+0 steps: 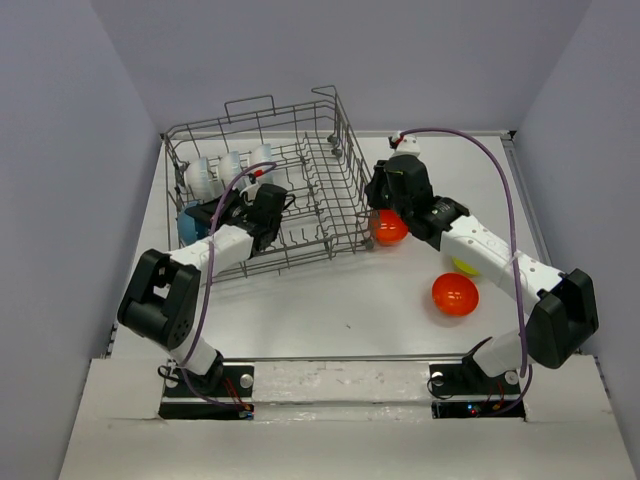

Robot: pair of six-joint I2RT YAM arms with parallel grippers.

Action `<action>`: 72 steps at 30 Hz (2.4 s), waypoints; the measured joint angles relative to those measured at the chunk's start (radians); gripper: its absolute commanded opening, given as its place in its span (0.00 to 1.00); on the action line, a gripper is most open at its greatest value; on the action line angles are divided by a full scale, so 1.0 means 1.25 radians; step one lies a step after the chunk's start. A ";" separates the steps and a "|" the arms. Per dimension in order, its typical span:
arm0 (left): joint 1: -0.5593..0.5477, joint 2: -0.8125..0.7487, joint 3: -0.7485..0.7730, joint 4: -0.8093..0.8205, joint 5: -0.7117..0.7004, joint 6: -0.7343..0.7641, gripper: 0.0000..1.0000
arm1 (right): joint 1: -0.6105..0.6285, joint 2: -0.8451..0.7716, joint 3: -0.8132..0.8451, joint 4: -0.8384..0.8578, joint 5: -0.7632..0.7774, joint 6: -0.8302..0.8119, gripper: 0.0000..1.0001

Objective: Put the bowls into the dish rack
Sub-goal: Insert the bowl into the dish rack.

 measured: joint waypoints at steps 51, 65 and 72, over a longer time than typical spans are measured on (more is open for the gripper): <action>0.001 -0.080 -0.019 -0.105 0.041 -0.071 0.00 | -0.009 -0.037 -0.028 -0.013 -0.030 0.000 0.01; 0.010 -0.109 -0.019 -0.121 0.046 -0.074 0.00 | -0.009 -0.043 -0.036 -0.011 -0.032 0.000 0.01; 0.010 -0.096 -0.010 -0.145 0.046 -0.098 0.00 | -0.009 -0.043 -0.036 -0.012 -0.033 0.000 0.01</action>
